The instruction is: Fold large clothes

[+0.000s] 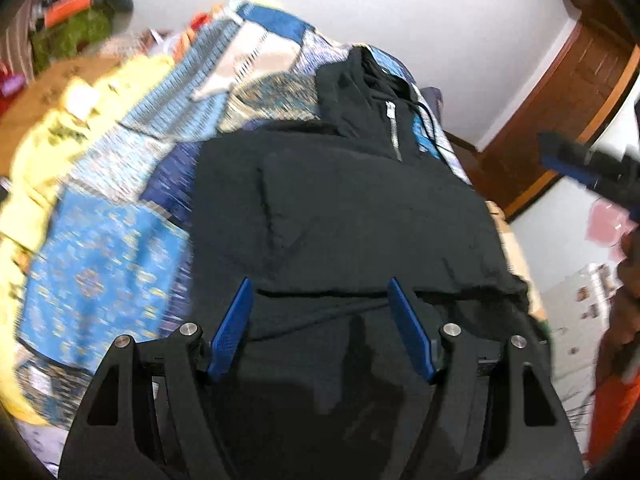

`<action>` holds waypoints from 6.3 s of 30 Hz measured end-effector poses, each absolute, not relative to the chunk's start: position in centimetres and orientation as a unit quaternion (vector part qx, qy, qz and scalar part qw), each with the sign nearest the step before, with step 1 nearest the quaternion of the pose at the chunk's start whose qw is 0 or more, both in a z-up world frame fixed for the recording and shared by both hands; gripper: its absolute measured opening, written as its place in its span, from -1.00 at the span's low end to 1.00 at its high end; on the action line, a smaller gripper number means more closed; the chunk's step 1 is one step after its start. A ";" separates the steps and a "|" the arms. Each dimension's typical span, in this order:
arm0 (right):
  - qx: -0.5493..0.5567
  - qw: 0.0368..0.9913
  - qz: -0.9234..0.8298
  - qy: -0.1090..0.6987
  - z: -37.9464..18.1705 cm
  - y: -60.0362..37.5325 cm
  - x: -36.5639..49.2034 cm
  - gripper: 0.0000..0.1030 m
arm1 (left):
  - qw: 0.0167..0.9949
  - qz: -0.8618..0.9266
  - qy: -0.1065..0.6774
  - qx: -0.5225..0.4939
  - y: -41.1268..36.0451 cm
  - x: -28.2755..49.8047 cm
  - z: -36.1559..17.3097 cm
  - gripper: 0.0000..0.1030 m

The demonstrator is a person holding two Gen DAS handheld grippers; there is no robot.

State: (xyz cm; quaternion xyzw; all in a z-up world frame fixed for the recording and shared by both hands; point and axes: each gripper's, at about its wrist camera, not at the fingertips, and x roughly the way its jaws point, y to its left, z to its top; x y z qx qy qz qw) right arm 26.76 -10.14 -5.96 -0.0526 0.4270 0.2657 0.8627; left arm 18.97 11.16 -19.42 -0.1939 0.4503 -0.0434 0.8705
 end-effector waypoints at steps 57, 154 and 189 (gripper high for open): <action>-0.023 0.825 0.108 0.555 -16.8 -22.8 28.2 0.17 | 0.864 0.051 0.499 -0.046 11.7 23.5 -22.7 0.25; 0.083 0.843 0.198 0.493 -12.5 -19.3 44.1 0.27 | 0.886 -0.093 0.455 0.001 2.2 46.0 -14.8 0.14; -0.035 0.902 0.211 0.375 -5.4 -13.2 39.3 -0.84 | 0.906 -0.097 0.409 0.047 3.8 38.6 -15.2 -0.80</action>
